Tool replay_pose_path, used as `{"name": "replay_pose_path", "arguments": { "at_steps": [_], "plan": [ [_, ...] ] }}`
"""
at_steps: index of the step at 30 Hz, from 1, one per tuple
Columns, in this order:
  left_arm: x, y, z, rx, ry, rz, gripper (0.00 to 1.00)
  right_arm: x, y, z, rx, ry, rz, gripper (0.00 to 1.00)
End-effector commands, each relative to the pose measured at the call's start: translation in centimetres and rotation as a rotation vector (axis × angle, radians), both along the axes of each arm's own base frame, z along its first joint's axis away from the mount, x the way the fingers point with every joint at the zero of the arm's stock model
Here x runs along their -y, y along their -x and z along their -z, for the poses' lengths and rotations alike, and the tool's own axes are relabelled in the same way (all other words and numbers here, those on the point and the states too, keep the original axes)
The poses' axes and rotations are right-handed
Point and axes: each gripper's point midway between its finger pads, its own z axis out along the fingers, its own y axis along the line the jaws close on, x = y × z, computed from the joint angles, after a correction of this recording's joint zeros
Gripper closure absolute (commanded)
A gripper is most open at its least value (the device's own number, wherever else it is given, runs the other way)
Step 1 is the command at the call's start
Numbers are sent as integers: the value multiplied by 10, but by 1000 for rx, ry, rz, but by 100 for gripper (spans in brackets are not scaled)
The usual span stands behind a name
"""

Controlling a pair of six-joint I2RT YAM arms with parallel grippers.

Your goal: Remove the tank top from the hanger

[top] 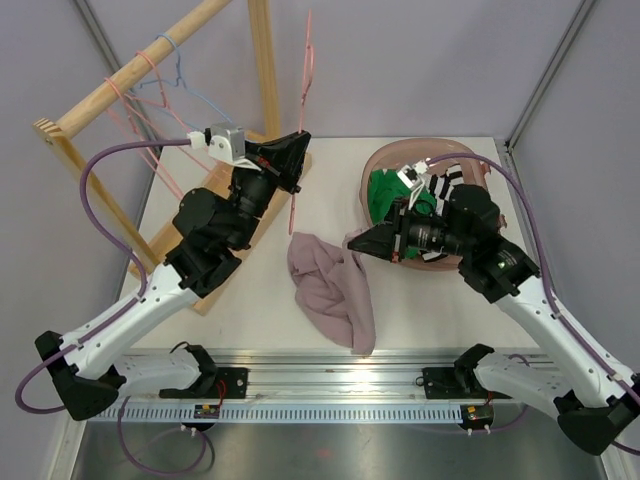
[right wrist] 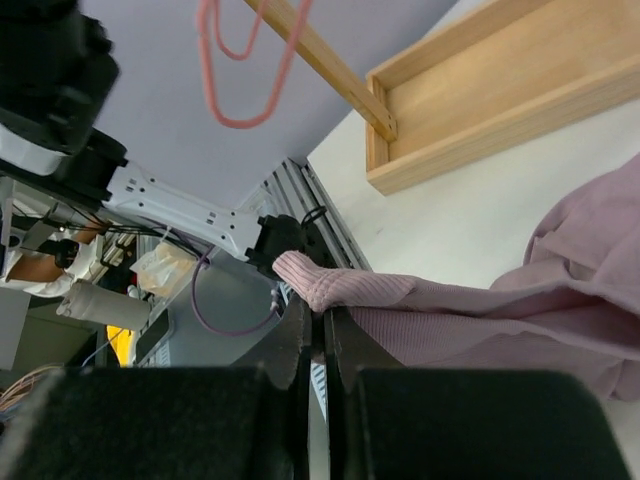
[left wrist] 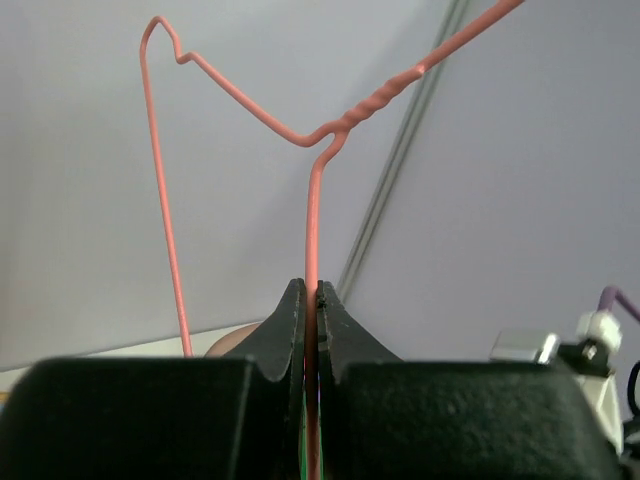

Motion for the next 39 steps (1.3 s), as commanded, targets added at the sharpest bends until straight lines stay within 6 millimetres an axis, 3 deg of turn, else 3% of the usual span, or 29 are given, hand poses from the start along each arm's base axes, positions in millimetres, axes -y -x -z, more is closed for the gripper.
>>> {"name": "replay_pose_path", "arguments": {
  "at_steps": [1, 2, 5, 6, 8, 9, 10, 14, 19, 23, 33, 39],
  "plan": [
    [-34, 0, -32, 0, 160, -169, 100, -12, -16, 25, -36, 41, 61, 100],
    [-35, -2, -29, -16, 165, -191, 100, -15, -19, 38, -58, 67, 76, 99],
    [-41, -8, -21, -76, 188, -279, 100, -29, -27, 74, -112, 156, 129, 82],
    [-44, -14, -14, -110, 193, -331, 100, -36, -27, 86, -123, 187, 137, 61],
    [-47, -17, -16, -136, 218, -363, 100, -40, -29, 98, -134, 223, 156, 40],
    [-51, -21, -9, -169, 205, -403, 100, -40, -31, 102, -136, 243, 181, 10],
    [-50, -23, -15, -179, 221, -409, 100, -38, -33, 103, -132, 251, 198, 1],
    [-45, -31, -20, -211, 194, -445, 100, -25, -37, 103, -114, 273, 262, 1],
    [-52, -49, -12, -313, 180, -577, 100, -14, -37, 101, -96, 276, 305, 1],
    [-53, -78, -3, -389, 199, -631, 100, -11, -35, 103, -97, 277, 305, 0],
    [-120, -119, -20, -410, 326, -718, 100, -6, -31, 105, -88, 282, 305, 0],
    [-142, -140, -16, -420, 351, -743, 100, -11, -30, 113, -101, 285, 284, 1]
  ]
}}
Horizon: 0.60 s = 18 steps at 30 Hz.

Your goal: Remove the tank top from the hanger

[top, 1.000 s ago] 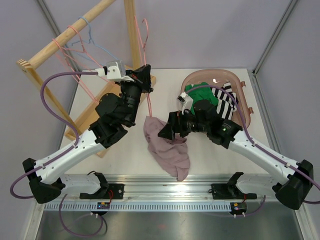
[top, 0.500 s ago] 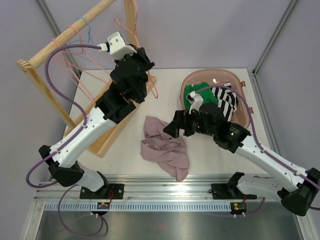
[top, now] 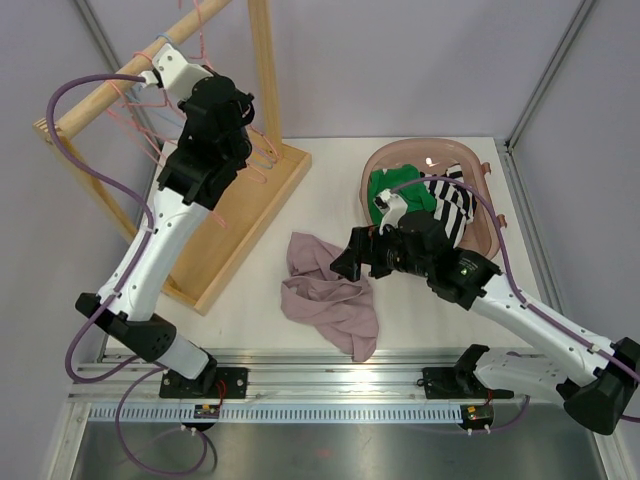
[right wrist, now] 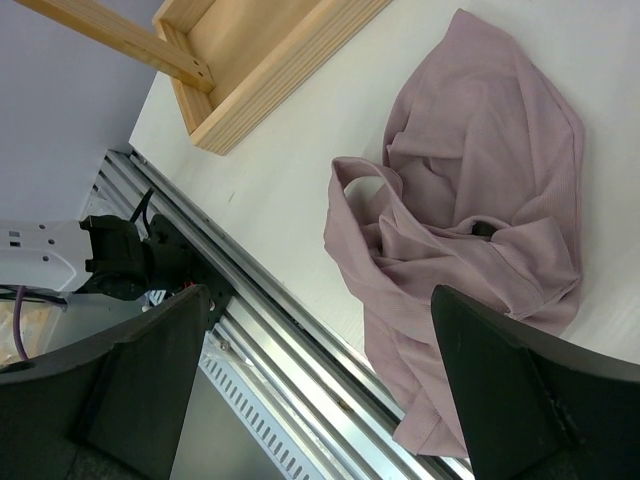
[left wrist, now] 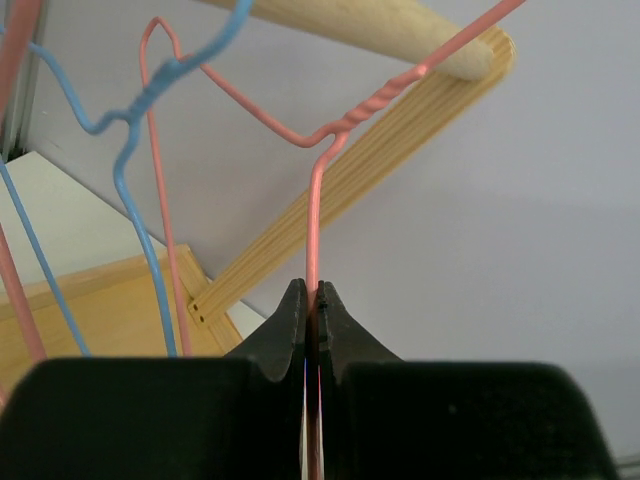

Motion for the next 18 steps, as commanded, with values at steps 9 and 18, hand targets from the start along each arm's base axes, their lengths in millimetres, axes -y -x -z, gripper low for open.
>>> {"name": "replay_pose_path", "arguments": {
  "at_steps": [9, 18],
  "plan": [
    [-24, -36, 0, 19, 123, -61, 100, -8, -2, 2, 20, -13, -25, 0],
    [-17, -43, 30, -11, 165, -37, 100, -8, -1, 9, 14, 3, -33, 0]
  ]
}}
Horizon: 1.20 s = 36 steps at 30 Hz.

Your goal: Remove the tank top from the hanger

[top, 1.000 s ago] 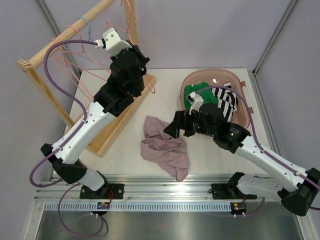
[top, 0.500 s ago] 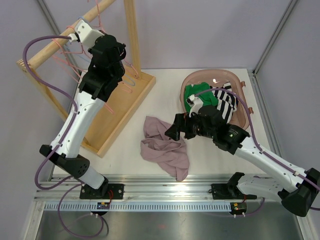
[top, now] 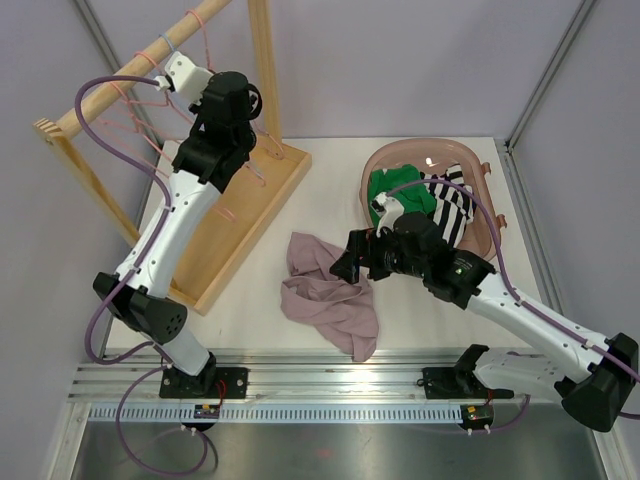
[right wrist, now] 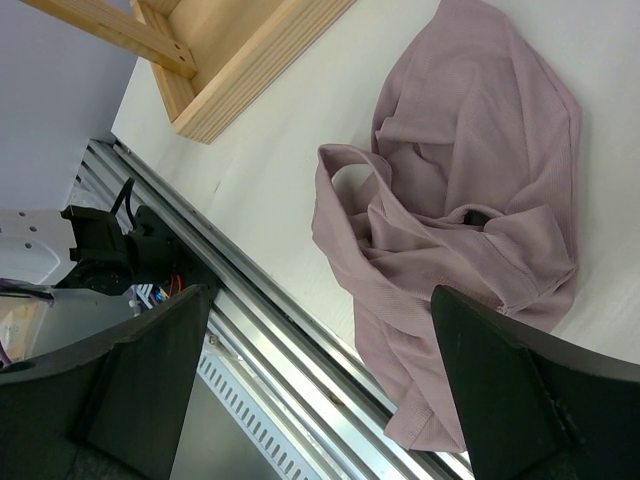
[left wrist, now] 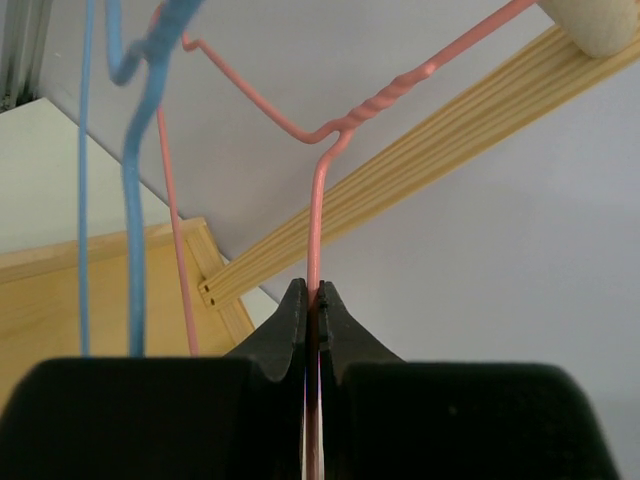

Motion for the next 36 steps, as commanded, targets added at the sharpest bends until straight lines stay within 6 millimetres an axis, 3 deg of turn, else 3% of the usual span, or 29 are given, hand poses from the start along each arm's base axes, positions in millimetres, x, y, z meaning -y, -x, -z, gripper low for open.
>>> {"name": "replay_pose_path", "arguments": {
  "at_steps": [1, 2, 6, 8, 9, 17, 18, 20, 29, 33, 36],
  "plan": [
    [0, 5, -21, 84, 82, 14, 100, -7, -3, -7, 44, -22, -29, 1],
    [1, 6, -23, 90, 85, 20, 97, -8, -3, -3, 40, -14, -31, 0],
    [5, 9, -27, 100, 101, 51, 57, -7, -11, 12, 26, 38, -11, 1],
    [7, 14, -32, 111, 110, 77, 50, -6, -16, 25, 6, 75, 13, 1],
    [8, 17, -35, 120, 120, 89, 40, -6, -17, 30, -1, 88, 18, 0],
    [31, 64, -69, 214, 163, 291, 17, -15, -26, 82, -59, 260, 33, 1],
    [33, 70, -73, 220, 161, 312, 15, -16, -24, 97, -89, 304, 26, 1],
    [44, 80, -80, 230, 155, 381, 1, -17, -27, 106, -76, 364, 59, 1],
    [81, 142, -106, 255, 77, 666, 1, -29, -16, 176, -128, 610, 35, 0],
    [93, 171, -107, 233, 5, 756, 1, -28, -10, 220, -176, 717, 17, 1],
    [94, 197, -107, 237, -37, 808, 1, -26, -9, 239, -182, 763, 14, 4]
  ]
}}
